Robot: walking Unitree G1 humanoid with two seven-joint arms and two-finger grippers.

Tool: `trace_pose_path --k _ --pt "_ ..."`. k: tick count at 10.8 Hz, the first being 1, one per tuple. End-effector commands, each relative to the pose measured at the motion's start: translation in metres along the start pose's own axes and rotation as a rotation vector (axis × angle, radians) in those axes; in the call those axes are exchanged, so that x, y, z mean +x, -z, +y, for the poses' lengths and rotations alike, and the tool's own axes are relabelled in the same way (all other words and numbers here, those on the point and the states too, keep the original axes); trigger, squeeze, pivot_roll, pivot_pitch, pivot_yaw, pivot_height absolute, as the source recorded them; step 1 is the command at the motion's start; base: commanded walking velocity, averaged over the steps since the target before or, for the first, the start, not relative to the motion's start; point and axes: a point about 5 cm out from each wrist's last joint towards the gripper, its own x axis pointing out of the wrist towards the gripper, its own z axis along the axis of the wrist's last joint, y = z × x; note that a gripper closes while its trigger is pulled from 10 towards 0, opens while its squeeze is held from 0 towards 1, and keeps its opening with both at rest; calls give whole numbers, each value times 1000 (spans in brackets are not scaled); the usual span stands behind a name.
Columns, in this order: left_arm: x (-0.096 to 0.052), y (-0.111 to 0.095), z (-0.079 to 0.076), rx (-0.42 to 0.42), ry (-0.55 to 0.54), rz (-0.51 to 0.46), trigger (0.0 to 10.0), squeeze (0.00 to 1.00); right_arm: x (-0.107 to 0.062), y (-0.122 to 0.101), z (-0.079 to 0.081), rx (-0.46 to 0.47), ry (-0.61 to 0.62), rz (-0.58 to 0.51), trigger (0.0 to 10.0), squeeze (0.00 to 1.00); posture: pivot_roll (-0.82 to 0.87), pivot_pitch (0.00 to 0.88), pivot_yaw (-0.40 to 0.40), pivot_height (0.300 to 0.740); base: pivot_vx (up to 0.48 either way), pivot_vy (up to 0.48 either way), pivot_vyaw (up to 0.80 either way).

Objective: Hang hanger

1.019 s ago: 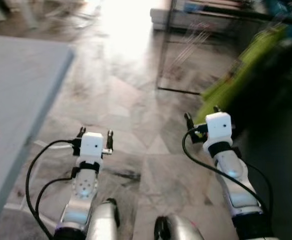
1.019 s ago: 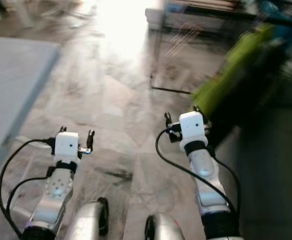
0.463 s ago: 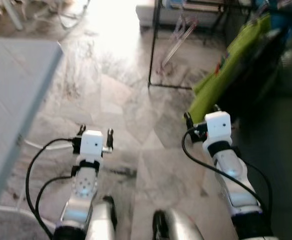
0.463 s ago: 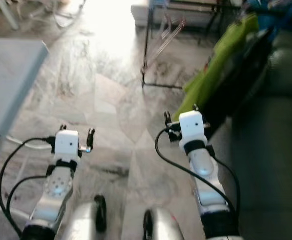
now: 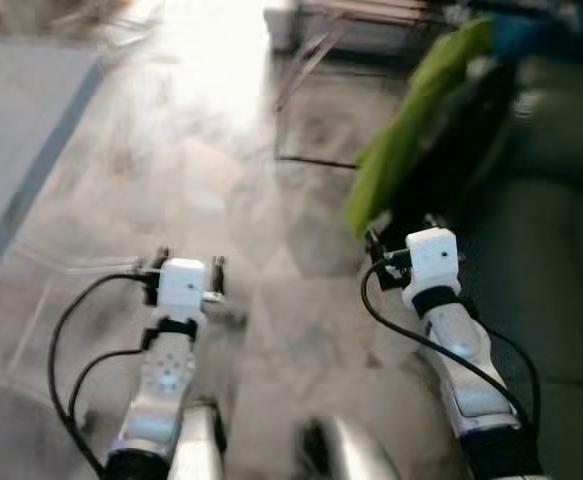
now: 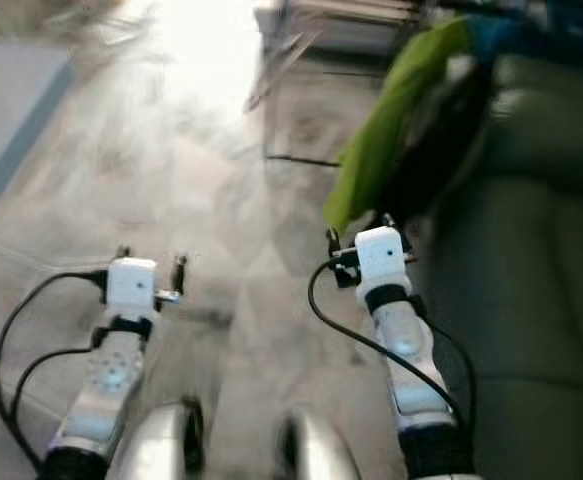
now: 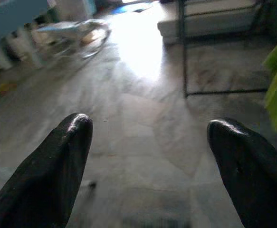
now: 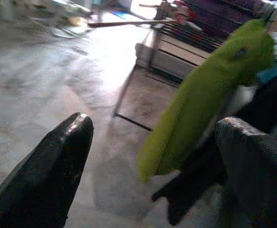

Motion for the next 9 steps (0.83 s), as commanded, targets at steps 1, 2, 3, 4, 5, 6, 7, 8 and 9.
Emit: trace_pose_path --k 1,2,3,4,5,6,7,8,9 --pt "-2 1 -8 -6 18 5 10000 0 -7 6 -4 -24 -7 21 10000 0 -40 195 -50 740 0 0 0" --pt "-2 1 -8 -14 10 5 10000 0 -7 5 -3 -31 -11 14 10000 0 -40 195 -51 740 0 0 800" --pt "-2 1 -7 -10 -1 4 10000 0 -7 5 -2 -34 -22 13 10000 0 -39 194 -51 740 0 0 800" --pt "-2 3 -6 -25 -19 23 10000 0 -7 4 0 -27 -32 10 10000 0 -35 194 -51 740 0 0 800" --pt "-3 4 -6 -37 -31 32 10000 0 -6 4 1 -29 -45 11 10000 0 -33 194 -54 740 0 0 800" --pt "-3 3 -6 -33 -48 33 10000 0 -6 4 1 -29 -48 10 10000 0 -30 193 -57 740 0 0 800" --pt "-4 4 -4 -35 -67 35 10000 0 -5 4 1 -28 -52 7 10000 0 -30 193 -57 740 0 0 800" --pt "-3 4 -2 -27 -81 31 10000 0 -4 3 2 -30 -57 5 10000 0 -29 191 -60 740 0 0 800" --pt "-3 5 -1 -40 -90 32 10000 0 -4 3 3 -28 -65 5 10000 0 -29 191 -60 740 0 0 800"
